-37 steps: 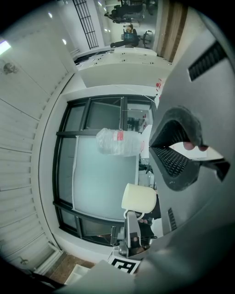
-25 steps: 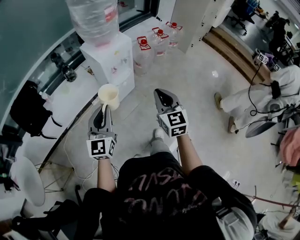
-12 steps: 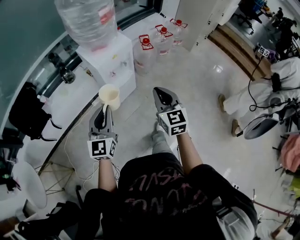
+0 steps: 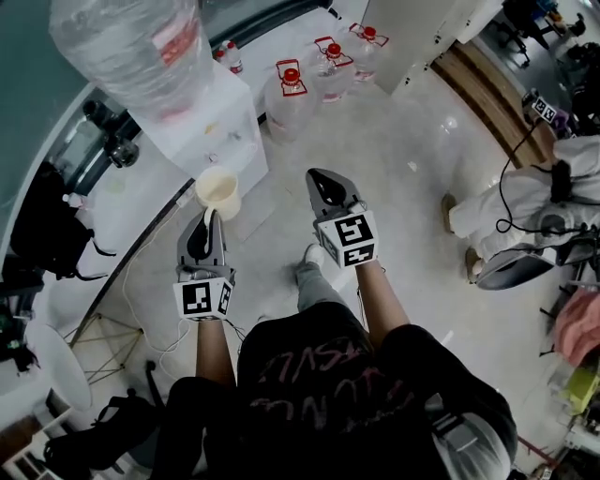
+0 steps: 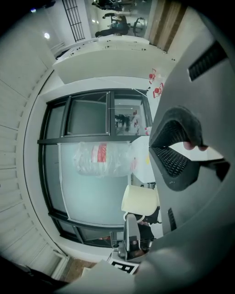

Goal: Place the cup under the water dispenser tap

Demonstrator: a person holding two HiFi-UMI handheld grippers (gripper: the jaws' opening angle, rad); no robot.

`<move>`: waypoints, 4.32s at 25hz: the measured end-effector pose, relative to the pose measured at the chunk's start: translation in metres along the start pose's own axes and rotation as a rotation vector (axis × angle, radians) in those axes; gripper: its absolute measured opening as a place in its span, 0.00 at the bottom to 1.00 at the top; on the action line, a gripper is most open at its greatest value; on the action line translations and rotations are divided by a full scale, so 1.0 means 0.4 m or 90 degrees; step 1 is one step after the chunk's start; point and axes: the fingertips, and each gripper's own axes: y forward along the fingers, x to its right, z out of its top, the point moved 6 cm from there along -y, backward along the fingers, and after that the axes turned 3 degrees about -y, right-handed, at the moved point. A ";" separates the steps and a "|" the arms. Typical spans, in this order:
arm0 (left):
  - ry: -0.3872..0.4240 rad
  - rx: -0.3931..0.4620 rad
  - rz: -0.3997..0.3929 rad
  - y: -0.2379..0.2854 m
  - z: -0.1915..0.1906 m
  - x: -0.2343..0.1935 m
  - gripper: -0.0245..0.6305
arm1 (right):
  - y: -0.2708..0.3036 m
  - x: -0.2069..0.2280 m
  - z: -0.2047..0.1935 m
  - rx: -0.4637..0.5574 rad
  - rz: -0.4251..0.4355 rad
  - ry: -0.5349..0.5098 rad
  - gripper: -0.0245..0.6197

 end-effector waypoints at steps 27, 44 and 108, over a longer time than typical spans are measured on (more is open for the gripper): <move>-0.059 -0.079 0.099 0.355 -0.177 0.024 0.11 | 0.319 0.268 -0.136 -0.080 0.131 0.000 0.06; -0.080 -0.092 0.084 0.419 -0.419 -0.026 0.11 | 0.411 0.244 -0.355 -0.125 0.128 0.033 0.06; -0.023 -0.043 0.026 0.704 -1.027 -0.226 0.11 | 0.725 0.213 -1.031 -0.218 0.153 0.047 0.06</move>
